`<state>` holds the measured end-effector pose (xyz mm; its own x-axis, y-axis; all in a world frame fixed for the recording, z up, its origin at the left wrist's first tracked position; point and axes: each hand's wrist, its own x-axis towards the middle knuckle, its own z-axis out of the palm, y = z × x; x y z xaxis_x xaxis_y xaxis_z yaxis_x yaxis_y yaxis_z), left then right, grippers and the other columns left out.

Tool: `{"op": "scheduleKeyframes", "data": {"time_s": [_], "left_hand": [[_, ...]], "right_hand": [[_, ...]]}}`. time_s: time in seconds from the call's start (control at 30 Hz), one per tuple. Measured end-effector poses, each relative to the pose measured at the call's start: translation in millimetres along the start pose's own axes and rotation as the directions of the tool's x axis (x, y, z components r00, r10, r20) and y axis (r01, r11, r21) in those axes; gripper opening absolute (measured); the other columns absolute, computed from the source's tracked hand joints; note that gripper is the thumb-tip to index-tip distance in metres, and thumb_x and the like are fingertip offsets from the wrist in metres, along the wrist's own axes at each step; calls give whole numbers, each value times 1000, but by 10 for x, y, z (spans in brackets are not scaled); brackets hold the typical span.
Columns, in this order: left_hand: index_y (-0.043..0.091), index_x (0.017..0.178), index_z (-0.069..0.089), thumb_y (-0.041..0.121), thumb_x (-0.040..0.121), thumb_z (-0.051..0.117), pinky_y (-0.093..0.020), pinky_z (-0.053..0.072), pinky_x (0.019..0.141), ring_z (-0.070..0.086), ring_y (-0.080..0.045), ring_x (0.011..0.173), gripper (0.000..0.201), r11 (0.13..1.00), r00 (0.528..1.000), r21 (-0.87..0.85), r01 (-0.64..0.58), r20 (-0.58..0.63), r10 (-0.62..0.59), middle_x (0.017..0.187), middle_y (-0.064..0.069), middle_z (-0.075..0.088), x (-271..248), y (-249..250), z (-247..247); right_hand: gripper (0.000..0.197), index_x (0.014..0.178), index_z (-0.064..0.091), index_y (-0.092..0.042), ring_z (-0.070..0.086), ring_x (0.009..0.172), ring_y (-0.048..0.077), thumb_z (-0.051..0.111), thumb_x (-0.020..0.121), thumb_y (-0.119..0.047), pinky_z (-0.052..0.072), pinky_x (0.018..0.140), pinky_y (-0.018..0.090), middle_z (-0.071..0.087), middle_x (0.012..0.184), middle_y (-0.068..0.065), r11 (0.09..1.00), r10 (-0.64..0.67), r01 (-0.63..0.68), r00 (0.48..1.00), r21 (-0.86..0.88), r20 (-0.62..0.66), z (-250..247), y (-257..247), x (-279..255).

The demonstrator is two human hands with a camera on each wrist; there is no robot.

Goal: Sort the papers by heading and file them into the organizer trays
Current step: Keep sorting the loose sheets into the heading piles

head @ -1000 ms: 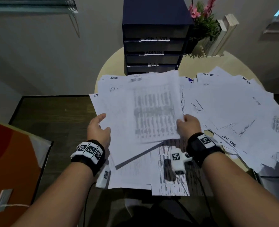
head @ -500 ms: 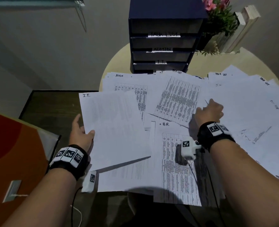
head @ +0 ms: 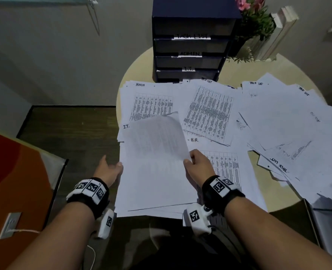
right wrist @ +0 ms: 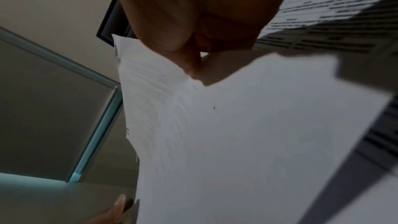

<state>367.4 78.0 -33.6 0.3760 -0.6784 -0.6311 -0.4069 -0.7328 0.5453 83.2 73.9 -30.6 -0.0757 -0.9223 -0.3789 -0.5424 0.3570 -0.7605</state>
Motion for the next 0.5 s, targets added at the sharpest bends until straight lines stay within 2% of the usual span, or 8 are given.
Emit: {"op": "scheduleKeyframes", "data": {"time_s": [0.07,0.1,0.17,0.23,0.3,0.37,0.43,0.5], "left_hand": [[14,138,45,25,94,63,-34,51,81,63,-23,89,49,999,997,-11,-45,63,45,99,-9,67,-52,-47,16],[13,122,55,21,95,63,-30,50,68,59,-18,70,29,995,993,-29,-90,72,92,79,-5,63,-97,-60,23],[10,97,60,15,94,61,-27,44,61,49,-19,58,6,983,983,-87,-161,79,168,65,-5,54,-134,-90,40],[11,100,60,18,93,62,-34,48,68,56,-23,66,10,972,978,-188,-143,122,168,73,-7,60,-141,-73,49],[17,121,54,31,92,62,-39,54,81,66,-29,85,33,970,969,-229,-84,208,133,98,-6,67,-146,-61,62],[30,134,36,40,92,57,-34,53,76,66,-32,89,48,982,954,-171,-77,274,123,116,-2,63,-165,-67,94],[40,140,28,39,86,63,-36,57,70,67,-30,88,64,984,940,-125,-127,301,160,122,1,62,-185,-81,105],[35,145,30,43,69,77,-47,56,89,65,-24,108,89,970,915,-159,-186,331,230,128,4,62,-186,-110,98]], "right_hand": [[5,95,54,-16,51,67,11,50,98,-15,35,51,13,57,80,-5,997,-13,12,1000,77,6,10,-15,-57],[6,96,54,-17,50,67,11,49,98,-16,38,54,18,57,80,-4,994,-18,15,1000,107,26,24,-29,-75],[8,98,52,-21,48,64,13,45,99,-19,37,56,24,56,78,-5,987,-28,18,997,160,66,75,-75,-73],[12,104,52,-24,48,64,9,41,100,-21,37,58,23,59,91,-12,988,-59,42,991,146,117,135,-130,-6],[21,117,50,-29,51,76,14,39,99,-27,39,68,25,59,115,0,994,-104,98,982,45,160,216,-198,110],[24,120,46,-34,54,88,24,36,98,-33,42,79,31,54,118,12,992,-95,107,979,-63,179,283,-257,257],[22,119,43,-34,54,102,32,34,99,-36,45,91,39,50,124,11,987,-41,71,978,-142,204,333,-306,369],[26,125,40,-29,50,112,37,32,101,-35,42,98,43,47,128,13,967,24,35,973,-251,229,359,-334,459]]}}
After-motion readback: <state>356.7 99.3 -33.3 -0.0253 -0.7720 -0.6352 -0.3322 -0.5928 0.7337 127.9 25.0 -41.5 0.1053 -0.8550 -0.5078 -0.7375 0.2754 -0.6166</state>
